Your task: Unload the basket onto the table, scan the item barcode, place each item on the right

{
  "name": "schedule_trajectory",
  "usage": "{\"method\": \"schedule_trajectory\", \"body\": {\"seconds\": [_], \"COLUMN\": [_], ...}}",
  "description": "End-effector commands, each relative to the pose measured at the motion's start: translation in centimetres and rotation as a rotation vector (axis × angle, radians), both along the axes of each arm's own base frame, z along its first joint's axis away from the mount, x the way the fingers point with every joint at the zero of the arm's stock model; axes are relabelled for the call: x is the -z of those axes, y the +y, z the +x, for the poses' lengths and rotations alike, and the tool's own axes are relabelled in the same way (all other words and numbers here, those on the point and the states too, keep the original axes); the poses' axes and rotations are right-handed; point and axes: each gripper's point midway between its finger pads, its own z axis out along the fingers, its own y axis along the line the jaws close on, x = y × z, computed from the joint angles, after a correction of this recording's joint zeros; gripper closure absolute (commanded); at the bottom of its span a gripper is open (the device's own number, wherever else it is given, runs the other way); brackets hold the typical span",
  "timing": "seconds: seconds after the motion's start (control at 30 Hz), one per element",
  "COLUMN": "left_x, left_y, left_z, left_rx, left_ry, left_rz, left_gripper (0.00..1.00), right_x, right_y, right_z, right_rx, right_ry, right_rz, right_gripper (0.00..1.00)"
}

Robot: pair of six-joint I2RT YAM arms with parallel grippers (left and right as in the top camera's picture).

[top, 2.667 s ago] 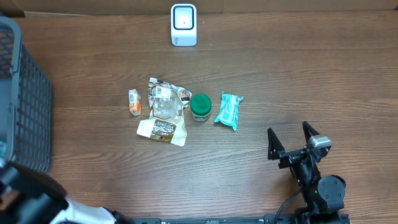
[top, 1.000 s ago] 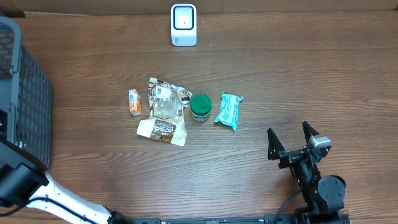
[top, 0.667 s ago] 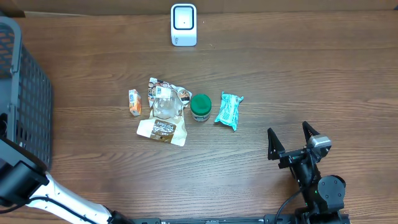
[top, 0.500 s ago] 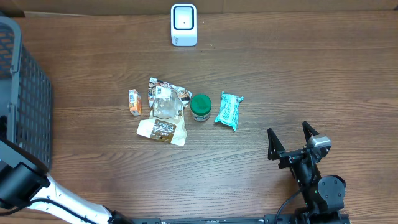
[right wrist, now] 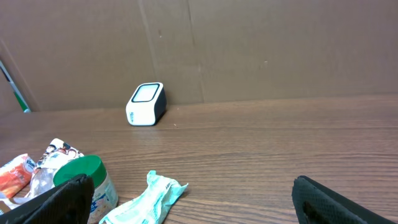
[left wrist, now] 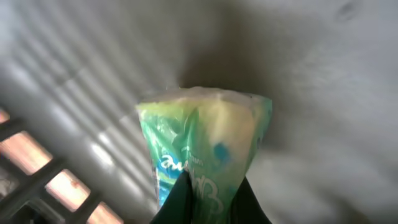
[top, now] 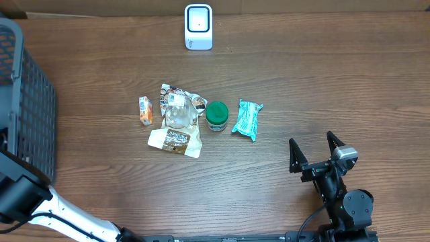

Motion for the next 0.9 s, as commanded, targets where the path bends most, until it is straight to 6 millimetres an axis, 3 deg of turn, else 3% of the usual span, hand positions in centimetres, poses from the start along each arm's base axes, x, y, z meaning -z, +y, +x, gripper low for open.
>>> {"method": "schedule_trajectory", "body": {"seconds": [0.0, 0.13, 0.27, 0.4, 0.47, 0.57, 0.67, 0.87], "left_x": [-6.5, -14.3, -22.7, -30.1, -32.0, -33.1, -32.1, -26.1], "left_y": [1.2, 0.5, -2.0, -7.7, -10.6, -15.3, -20.1, -28.4], "left_z": [2.0, 3.5, 4.7, 5.8, 6.2, 6.7, 7.8, 10.2], "left_rx": [-0.064, -0.049, -0.018, 0.105, 0.169, 0.285, 0.423, 0.68], "left_ry": [-0.147, -0.323, -0.541, -0.782, -0.85, -0.87, -0.826, -0.649], "left_rz": [0.109, 0.22, 0.334, 0.37, 0.353, 0.323, 0.26, 0.132], "left_gripper": [0.96, 0.96, 0.96, 0.96, 0.96, 0.96, 0.96, 0.96], "right_x": [0.2, 0.2, 0.2, 0.2, 0.2, 0.2, 0.2, 0.2], "right_y": [0.1, 0.1, 0.1, 0.1, 0.1, 0.1, 0.1, 0.1], "right_z": [0.0, 0.0, 0.0, 0.0, 0.0, 0.0, 0.0, 0.0], "right_rx": [-0.007, -0.007, -0.007, -0.007, -0.007, -0.007, -0.007, -0.007], "right_ry": [-0.003, -0.003, -0.003, -0.003, -0.003, -0.003, -0.003, -0.003], "right_rz": [-0.003, -0.003, -0.003, -0.003, -0.003, -0.003, -0.003, -0.003], "right_gripper": [0.0, 0.0, 0.0, 0.0, 0.0, 0.0, 0.0, 0.0]}}
